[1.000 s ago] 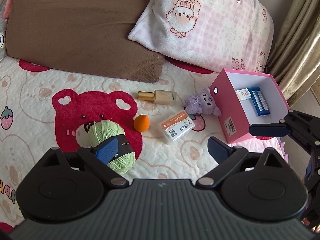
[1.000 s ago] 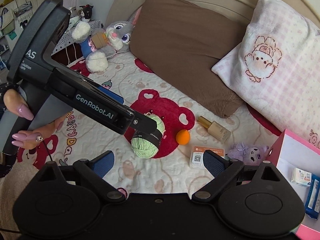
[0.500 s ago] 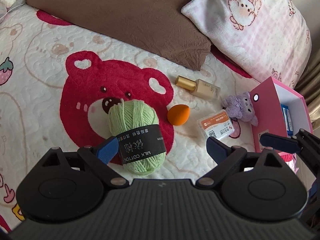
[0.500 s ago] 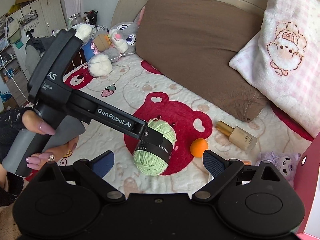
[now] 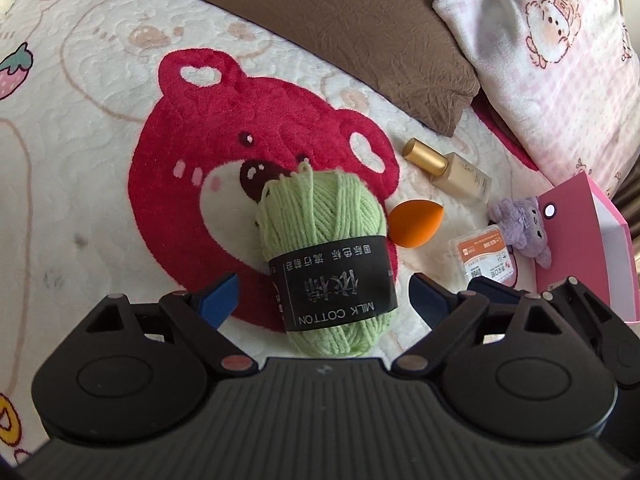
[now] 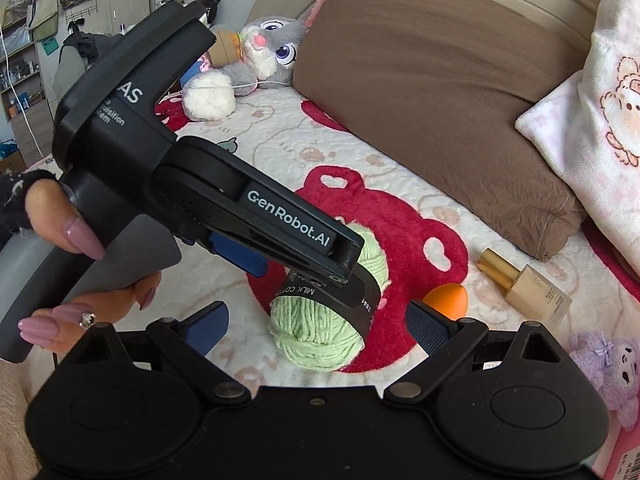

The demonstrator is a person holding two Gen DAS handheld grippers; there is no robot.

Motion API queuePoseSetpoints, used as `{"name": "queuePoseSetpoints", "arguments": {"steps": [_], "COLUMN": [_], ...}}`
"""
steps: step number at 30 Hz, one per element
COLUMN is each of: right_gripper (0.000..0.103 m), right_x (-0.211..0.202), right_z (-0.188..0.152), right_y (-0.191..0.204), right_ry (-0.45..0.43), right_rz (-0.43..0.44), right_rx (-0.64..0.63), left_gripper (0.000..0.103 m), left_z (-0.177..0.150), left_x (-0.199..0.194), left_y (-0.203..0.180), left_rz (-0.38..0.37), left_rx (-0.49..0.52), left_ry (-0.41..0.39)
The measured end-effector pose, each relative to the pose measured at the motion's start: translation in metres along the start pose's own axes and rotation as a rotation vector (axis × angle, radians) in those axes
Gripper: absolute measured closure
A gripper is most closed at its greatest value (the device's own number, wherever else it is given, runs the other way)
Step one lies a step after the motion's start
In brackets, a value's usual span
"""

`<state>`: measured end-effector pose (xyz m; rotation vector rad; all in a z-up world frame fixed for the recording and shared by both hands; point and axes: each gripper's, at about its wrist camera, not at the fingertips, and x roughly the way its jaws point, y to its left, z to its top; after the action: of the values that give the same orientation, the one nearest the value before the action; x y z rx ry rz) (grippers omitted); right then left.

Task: Organize objects
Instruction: 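Close the left gripper around the black band of the yarn ball, then lift the yarn ball with the left gripper and carry it into the pink box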

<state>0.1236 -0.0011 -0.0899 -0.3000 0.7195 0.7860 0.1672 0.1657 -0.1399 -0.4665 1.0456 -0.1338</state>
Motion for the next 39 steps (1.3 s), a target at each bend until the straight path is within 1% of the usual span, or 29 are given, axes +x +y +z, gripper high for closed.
{"name": "queuePoseSetpoints", "arguments": {"steps": [4,7,8,10,13,14,15,19,21,23,26,30,34,39], "right_gripper": [0.006,0.007,0.011,0.013,0.013,0.013,0.013,0.014,0.018,0.028,0.03,0.033,0.036,0.038], "right_x": [0.019,0.036,0.044,0.054,0.064,0.066,0.067,0.068,0.066,0.064,0.058,0.047,0.035,0.01], "right_z": [0.0,-0.002,-0.003,-0.005,-0.009,-0.01,-0.012,-0.018,-0.02,-0.021,-0.02,-0.024,-0.028,-0.033], "right_y": [0.002,0.002,0.0,-0.006,-0.012,-0.013,-0.015,-0.023,-0.024,-0.024,-0.02,-0.02,-0.019,-0.018], "right_ry": [0.031,0.054,0.076,0.092,0.092,0.089,0.088,0.089,0.087,0.085,0.08,0.073,0.103,0.117], "right_rz": [0.011,-0.02,-0.017,-0.008,-0.007,-0.011,-0.015,-0.002,0.005,0.02,0.01,0.02,0.01,0.001], "right_rx": [0.001,-0.039,-0.03,0.018,0.068,0.075,0.086,0.145,0.15,0.156,0.181,0.21,0.208,0.234], "left_gripper": [0.012,0.016,0.017,0.018,0.024,0.03,0.032,0.035,0.039,0.04,0.041,0.042,0.043,0.044], "left_z": [-0.001,-0.002,-0.002,-0.004,-0.007,-0.008,-0.008,-0.011,-0.012,-0.013,-0.015,-0.02,-0.025,-0.033], "left_x": [0.006,0.011,0.013,0.018,0.022,0.023,0.024,0.023,0.023,0.021,0.017,0.011,0.006,-0.009], "left_y": [0.014,0.023,0.025,0.026,0.028,0.029,0.029,0.025,0.022,0.019,0.014,0.007,-0.009,-0.033], "left_rz": [-0.028,-0.099,-0.108,-0.131,-0.174,-0.192,-0.208,-0.196,-0.195,-0.191,-0.19,-0.187,-0.178,-0.188], "left_rx": [-0.033,-0.111,-0.135,-0.149,-0.183,-0.192,-0.2,-0.178,-0.168,-0.156,-0.144,-0.133,-0.097,-0.036], "left_ry": [-0.002,-0.017,-0.015,-0.015,-0.003,0.002,0.008,-0.009,-0.012,-0.016,-0.022,-0.013,0.021,0.031]}}
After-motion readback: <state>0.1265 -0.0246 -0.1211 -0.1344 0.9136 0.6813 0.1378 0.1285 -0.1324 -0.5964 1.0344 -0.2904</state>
